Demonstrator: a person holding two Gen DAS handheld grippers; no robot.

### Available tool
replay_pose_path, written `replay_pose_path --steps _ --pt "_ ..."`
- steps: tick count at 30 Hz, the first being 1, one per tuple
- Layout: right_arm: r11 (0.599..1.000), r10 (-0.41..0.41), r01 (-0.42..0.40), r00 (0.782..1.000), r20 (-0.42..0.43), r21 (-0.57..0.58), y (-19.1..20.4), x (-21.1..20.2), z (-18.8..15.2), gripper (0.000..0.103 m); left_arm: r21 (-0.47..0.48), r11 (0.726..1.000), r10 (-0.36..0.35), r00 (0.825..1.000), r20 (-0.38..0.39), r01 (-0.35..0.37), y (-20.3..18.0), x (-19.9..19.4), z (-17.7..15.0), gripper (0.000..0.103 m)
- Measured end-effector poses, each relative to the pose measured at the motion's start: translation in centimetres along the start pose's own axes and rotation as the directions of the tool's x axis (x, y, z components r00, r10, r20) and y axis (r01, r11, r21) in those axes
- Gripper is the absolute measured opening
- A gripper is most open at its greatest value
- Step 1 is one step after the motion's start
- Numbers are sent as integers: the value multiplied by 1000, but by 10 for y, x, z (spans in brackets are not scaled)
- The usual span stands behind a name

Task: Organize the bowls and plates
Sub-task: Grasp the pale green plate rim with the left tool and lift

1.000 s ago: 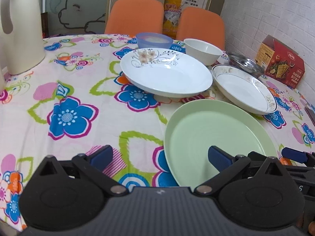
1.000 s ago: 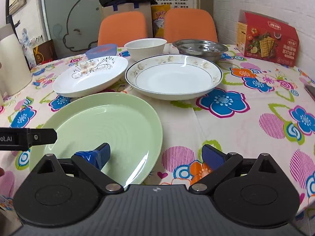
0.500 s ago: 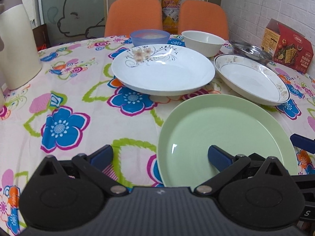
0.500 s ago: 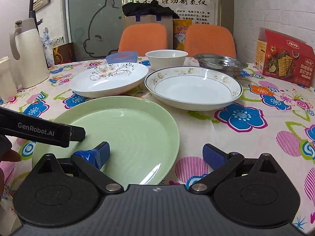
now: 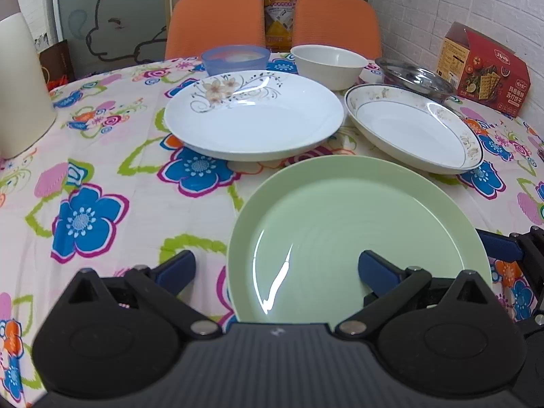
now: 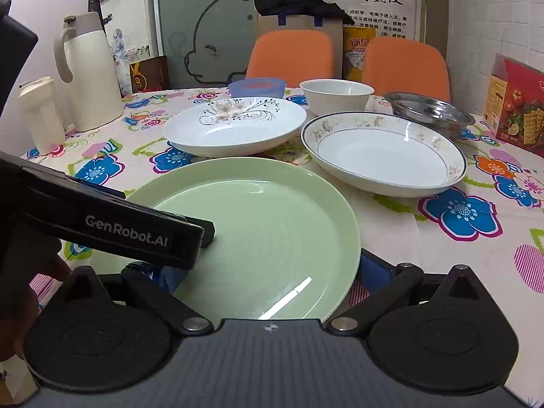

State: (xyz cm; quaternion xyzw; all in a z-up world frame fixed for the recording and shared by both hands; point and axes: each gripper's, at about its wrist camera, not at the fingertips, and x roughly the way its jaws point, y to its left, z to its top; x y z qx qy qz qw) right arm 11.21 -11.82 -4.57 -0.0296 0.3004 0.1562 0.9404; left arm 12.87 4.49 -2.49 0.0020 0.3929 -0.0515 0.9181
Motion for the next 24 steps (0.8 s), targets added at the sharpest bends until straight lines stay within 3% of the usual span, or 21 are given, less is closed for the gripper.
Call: replay_pose_path --steps 3,11,20,24 --pt "999 -41 41 999 7 26 8 1 0 91 29 998 -58 998 17 58 -6 -5 0 81" --pt "997 -74 73 997 24 33 34 -10 5 91 -39 998 -53 999 9 53 12 -19 -5 81" --pt "997 74 -73 996 56 -36 93 10 30 91 -144 986 87 995 41 -80 82 -50 -8 81" --pt "994 98 -96 995 30 -48 110 24 32 91 -175 980 104 994 29 -98 108 -44 -11 81"
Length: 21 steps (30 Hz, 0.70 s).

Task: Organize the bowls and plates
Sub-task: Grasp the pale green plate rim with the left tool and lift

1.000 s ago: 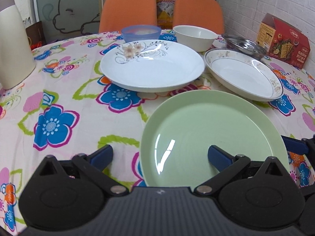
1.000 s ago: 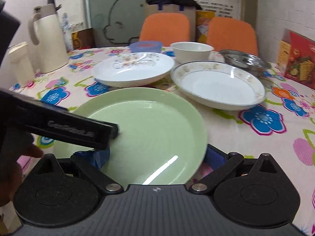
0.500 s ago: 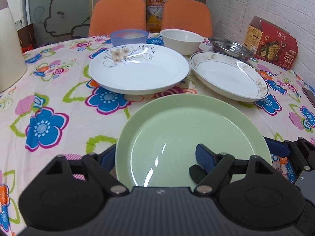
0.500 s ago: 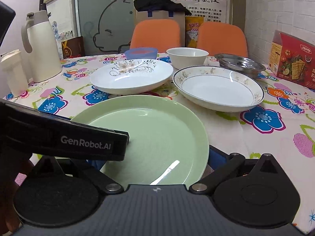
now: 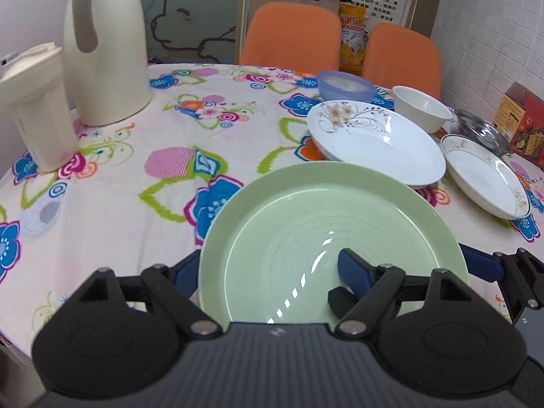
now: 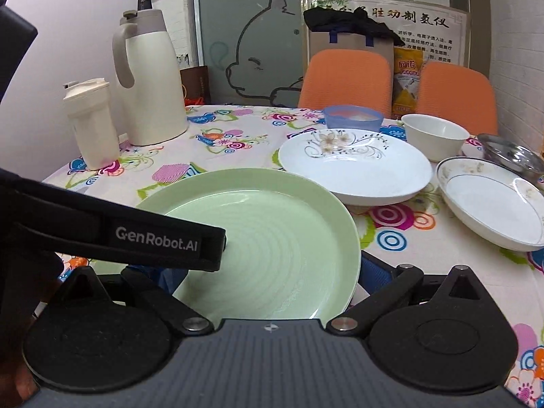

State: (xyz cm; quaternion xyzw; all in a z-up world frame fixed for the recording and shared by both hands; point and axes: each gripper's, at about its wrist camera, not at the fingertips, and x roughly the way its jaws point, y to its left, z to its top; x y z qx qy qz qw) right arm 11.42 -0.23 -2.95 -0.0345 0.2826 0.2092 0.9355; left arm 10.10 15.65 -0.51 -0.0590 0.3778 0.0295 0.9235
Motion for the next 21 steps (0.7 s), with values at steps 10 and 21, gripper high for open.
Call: replay_pose_path --steps 10,21 --pt "1000 -24 24 998 -52 -4 -1 18 1 91 13 1000 -16 1000 -7 16 6 19 1 80" --pt "999 31 -29 997 -74 28 -22 9 1 88 17 999 -32 999 7 31 3 21 4 93"
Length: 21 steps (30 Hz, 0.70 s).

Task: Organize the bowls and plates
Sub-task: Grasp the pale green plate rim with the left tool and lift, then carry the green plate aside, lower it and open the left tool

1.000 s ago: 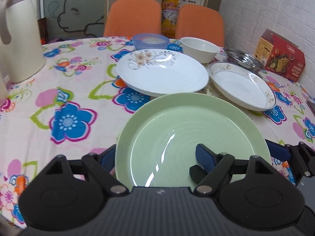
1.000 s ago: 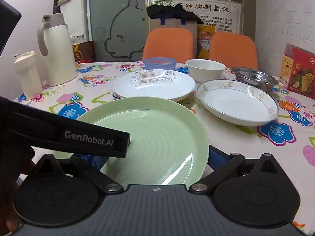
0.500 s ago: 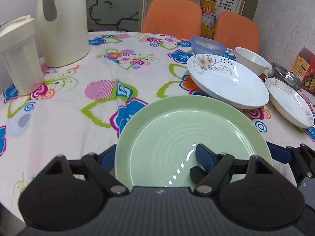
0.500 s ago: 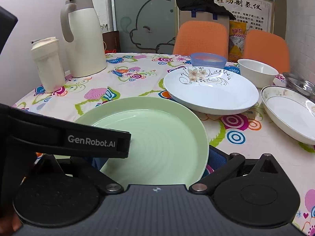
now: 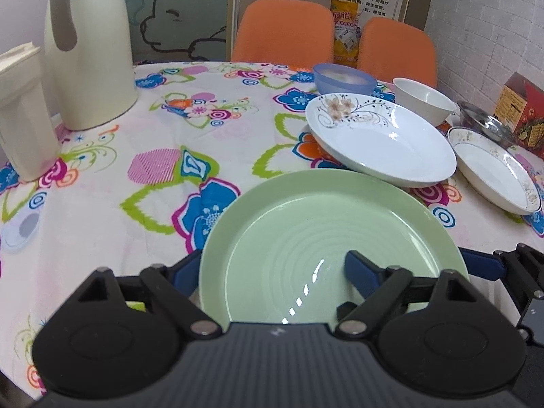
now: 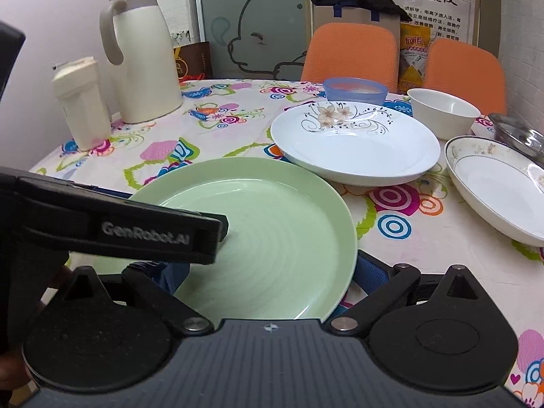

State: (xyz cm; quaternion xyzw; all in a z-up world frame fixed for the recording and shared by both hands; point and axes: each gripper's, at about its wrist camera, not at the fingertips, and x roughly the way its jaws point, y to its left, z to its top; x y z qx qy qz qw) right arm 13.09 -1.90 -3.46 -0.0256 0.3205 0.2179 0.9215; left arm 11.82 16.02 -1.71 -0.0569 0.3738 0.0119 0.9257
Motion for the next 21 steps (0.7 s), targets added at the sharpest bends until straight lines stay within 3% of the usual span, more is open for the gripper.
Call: replay_pose_path --steps 4,6,16,21 --pt "992 -34 23 996 84 125 -34 -31 3 88 -113 993 -6 995 95 17 26 -28 9 99" --pt "989 -47 35 995 85 141 -48 -32 9 88 -129 992 6 995 104 8 33 -32 15 99" --pt "952 1 2 1000 -9 307 -109 21 36 89 -89 996 4 998 66 2 17 -31 11 99" --pt "964 55 -59 998 22 258 -96 14 51 88 -45 999 10 996 85 -6 12 -20 39 100"
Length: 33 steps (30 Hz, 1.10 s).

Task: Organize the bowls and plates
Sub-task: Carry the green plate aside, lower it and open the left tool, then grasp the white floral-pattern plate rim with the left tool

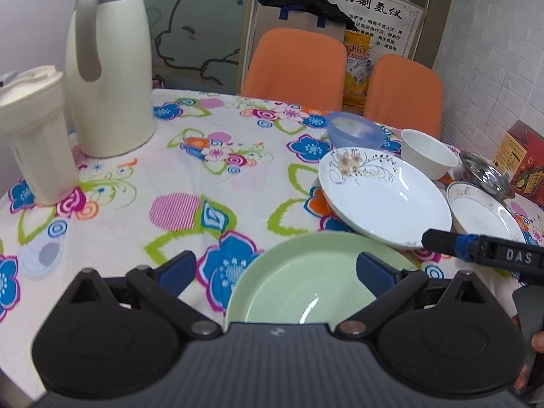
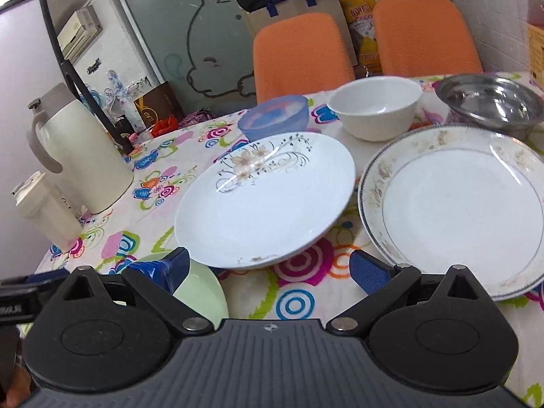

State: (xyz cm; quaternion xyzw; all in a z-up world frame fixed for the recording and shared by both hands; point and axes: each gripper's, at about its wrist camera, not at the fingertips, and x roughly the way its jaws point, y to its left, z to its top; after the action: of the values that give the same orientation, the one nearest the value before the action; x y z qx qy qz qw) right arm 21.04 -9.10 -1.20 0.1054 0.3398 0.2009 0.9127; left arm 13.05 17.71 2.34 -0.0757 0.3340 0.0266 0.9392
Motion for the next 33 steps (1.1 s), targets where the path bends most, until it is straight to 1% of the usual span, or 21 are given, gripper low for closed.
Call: replay_pose_path --steps 3,5,8,10,12,14,16,17,18,20,26,27,31,33 --pt "995 6 -2 999 35 -101 10 -3 17 88 9 1000 5 1000 13 -5 1 15 25 100" --pt "989 8 -2 999 41 -151 9 5 31 88 8 1000 15 1000 7 -15 3 28 39 100" --pt "984 -12 12 1000 5 -180 -1 35 56 88 -7 1000 30 1000 -6 -30 6 44 51 100" --pt "983 -25 20 999 -28 -181 -9 56 68 88 -19 1000 23 1000 -10 -23 10 50 54 100" --pt "983 -60 48 996 -60 -176 -18 76 76 88 -26 999 21 1000 -14 -22 13 54 55 100" --pt "985 -58 42 994 -93 -166 -23 89 78 88 -29 999 24 1000 -17 -25 16 58 54 100" --pt "988 -35 16 991 -129 -151 -24 98 76 88 -35 999 30 999 -25 -31 19 63 54 101" --pt "987 -33 11 990 -137 -162 -21 102 74 88 -38 999 30 999 -27 -31 20 66 55 100" --pt "982 -51 25 989 -136 -186 -17 104 73 90 -41 999 30 999 -29 -32 21 68 56 100" --pt "980 -79 53 988 -132 -194 -11 106 73 90 -41 999 31 999 -31 -32 22 71 57 100" --pt "984 -34 9 990 -137 -180 -2 113 76 90 -36 999 36 998 -48 -37 20 79 56 101" --pt "983 -31 5 990 -137 -184 -2 113 75 88 -36 999 34 998 -49 -36 19 79 55 101" --pt "988 -44 29 994 -102 -149 -8 99 67 88 -18 999 29 998 -50 -30 13 82 57 101" --pt "989 -22 8 995 -93 -148 -8 91 59 88 -11 1000 19 998 -53 -20 8 88 61 101"
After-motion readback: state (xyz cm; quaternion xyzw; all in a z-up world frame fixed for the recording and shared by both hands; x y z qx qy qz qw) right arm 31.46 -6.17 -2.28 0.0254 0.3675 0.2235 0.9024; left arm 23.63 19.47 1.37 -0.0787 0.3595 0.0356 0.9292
